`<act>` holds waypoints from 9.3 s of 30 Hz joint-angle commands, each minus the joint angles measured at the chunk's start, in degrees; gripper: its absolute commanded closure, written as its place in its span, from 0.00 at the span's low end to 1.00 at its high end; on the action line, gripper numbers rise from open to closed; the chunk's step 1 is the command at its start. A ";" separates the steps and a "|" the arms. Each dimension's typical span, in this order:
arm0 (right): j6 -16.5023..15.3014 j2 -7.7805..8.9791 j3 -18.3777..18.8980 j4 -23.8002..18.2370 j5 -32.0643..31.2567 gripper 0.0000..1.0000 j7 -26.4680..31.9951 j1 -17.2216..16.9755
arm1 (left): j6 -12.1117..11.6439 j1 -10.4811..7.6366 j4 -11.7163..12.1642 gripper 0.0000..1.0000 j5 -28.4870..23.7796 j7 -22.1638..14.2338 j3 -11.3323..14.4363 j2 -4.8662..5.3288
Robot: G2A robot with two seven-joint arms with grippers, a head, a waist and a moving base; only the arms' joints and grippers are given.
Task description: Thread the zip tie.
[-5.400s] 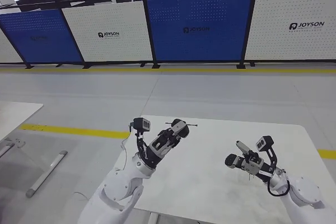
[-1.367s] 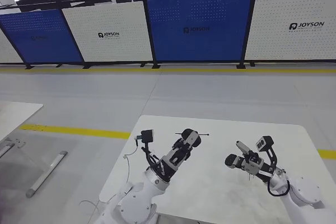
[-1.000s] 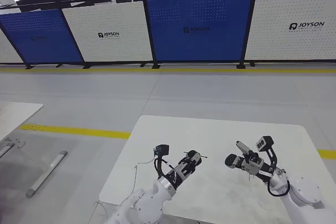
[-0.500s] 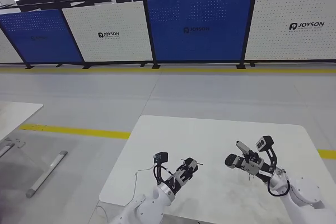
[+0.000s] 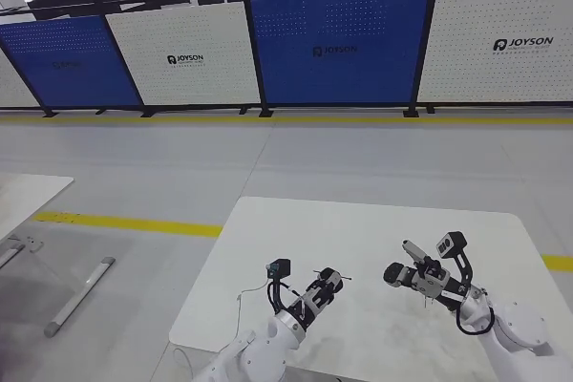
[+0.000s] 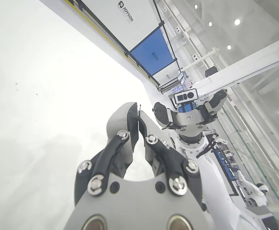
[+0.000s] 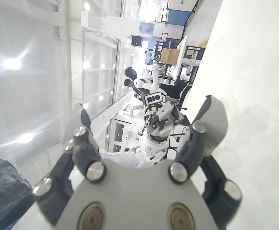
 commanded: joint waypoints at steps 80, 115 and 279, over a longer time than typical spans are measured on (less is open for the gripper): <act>21.36 3.72 -9.89 -7.74 -64.85 0.00 25.94 20.84 | -0.02 0.01 -0.02 1.00 0.00 -0.02 -0.02 0.01; 25.98 2.46 -13.21 -2.44 -67.91 0.24 24.81 21.78 | -0.02 0.01 -0.02 1.00 0.00 -0.02 -0.02 0.01; 29.26 -4.31 13.88 -29.79 -60.90 1.00 11.42 -3.25 | -0.02 0.01 -0.02 1.00 0.00 -0.02 -0.02 0.01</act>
